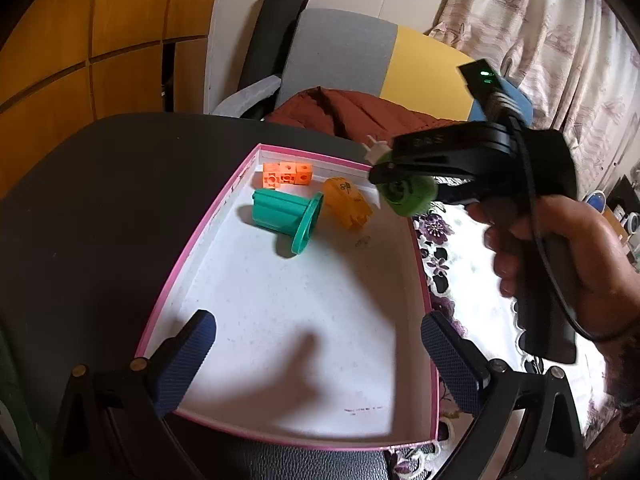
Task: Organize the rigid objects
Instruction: 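Carry the green plug device into the pink tray and open the right tool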
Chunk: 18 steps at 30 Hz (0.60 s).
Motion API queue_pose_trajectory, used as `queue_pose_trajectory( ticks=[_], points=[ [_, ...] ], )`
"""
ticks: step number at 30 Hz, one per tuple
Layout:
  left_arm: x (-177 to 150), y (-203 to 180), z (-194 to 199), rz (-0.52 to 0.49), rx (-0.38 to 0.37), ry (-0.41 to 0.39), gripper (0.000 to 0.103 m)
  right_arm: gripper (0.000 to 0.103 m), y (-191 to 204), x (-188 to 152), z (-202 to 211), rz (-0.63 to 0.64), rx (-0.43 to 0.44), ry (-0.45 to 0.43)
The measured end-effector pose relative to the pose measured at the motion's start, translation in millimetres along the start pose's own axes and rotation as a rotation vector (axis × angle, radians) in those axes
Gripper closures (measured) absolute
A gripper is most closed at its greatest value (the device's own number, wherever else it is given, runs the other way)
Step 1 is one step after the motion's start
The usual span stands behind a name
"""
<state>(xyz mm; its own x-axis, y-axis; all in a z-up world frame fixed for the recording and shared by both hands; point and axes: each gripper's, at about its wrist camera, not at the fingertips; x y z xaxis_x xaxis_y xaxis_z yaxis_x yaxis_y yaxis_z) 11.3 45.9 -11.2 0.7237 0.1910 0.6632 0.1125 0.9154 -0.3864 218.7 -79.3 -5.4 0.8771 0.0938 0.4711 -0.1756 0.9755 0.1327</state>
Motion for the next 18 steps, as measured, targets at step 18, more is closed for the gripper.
queue_pose_trajectory(
  ticks=[18],
  points=[
    [-5.4, -0.4, 5.0, 0.012, 0.004, -0.002, 0.000, 0.049, 10.1, -1.8, 6.1, 0.042, -0.076, -0.057]
  ],
)
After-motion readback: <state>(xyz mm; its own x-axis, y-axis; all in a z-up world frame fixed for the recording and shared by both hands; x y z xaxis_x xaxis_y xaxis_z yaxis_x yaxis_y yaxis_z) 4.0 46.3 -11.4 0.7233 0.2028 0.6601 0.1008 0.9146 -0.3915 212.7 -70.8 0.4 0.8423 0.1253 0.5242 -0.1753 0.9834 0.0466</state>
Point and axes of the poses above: each gripper's, at about its wrist camera, not at the fingertips, and z roughly against the way its jaws point, y to its left, x to its top, and after that the axes turned 13 degrees about -x, right-handed
